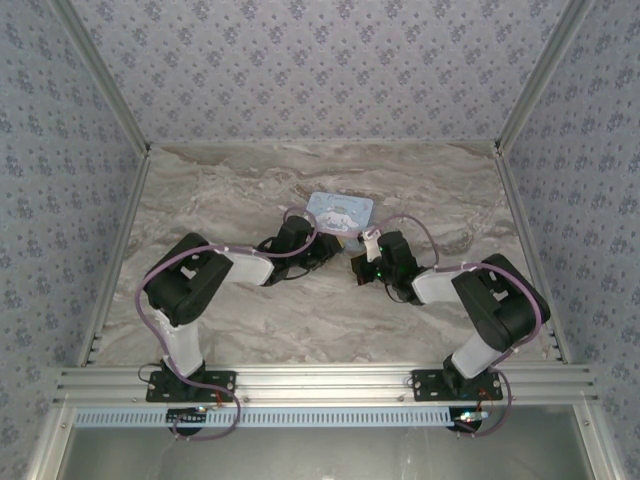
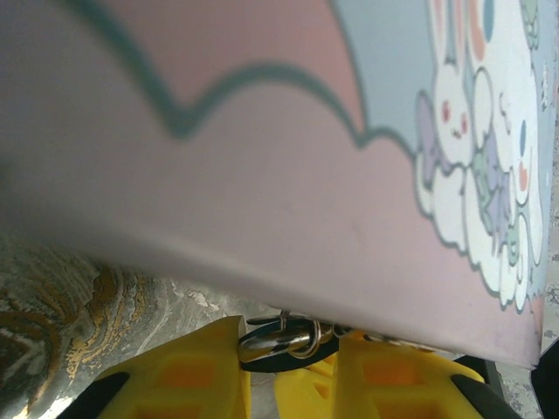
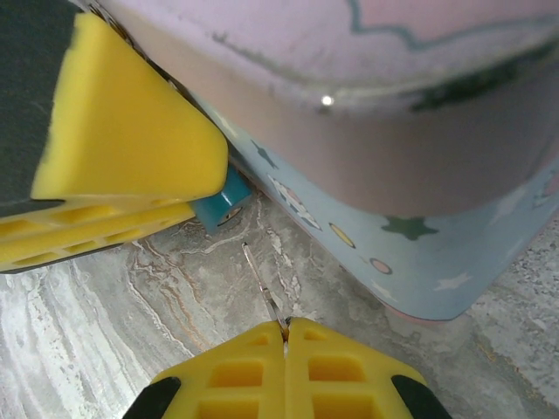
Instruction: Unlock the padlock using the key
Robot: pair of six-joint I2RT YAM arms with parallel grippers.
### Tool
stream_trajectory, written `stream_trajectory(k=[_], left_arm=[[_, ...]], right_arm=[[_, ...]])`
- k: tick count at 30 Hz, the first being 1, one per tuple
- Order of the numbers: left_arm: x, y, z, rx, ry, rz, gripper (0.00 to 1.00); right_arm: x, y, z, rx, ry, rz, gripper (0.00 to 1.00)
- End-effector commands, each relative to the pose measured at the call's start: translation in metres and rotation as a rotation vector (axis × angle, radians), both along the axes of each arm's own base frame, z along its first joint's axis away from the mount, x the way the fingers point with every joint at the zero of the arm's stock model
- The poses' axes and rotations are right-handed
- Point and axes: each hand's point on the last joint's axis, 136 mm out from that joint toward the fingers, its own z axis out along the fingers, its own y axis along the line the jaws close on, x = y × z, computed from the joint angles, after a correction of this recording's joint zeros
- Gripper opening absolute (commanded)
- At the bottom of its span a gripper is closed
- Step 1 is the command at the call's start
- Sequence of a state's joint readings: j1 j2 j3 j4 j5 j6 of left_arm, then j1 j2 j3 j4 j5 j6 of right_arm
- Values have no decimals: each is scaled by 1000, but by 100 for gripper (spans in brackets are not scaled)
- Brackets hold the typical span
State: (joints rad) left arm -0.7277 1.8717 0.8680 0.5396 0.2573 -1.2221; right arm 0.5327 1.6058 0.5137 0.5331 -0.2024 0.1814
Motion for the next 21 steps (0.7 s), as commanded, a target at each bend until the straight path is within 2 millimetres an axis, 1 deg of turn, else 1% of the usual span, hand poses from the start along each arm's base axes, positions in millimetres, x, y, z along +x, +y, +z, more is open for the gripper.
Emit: stream_trajectory(k=[1, 8, 15, 21], left_arm=[[4, -9, 30, -51, -45, -7, 24], [4, -8, 29, -43, -44, -5, 24], [4, -9, 30, -44, -41, -9, 24], [3, -11, 32, -48, -42, -20, 23]], right_arm=[[3, 7, 7, 12, -36, 27, 0], [2, 9, 13, 29, -53, 40, 0], [1, 10, 13, 33, -51, 50, 0], [5, 12, 16, 32, -63, 52, 0]])
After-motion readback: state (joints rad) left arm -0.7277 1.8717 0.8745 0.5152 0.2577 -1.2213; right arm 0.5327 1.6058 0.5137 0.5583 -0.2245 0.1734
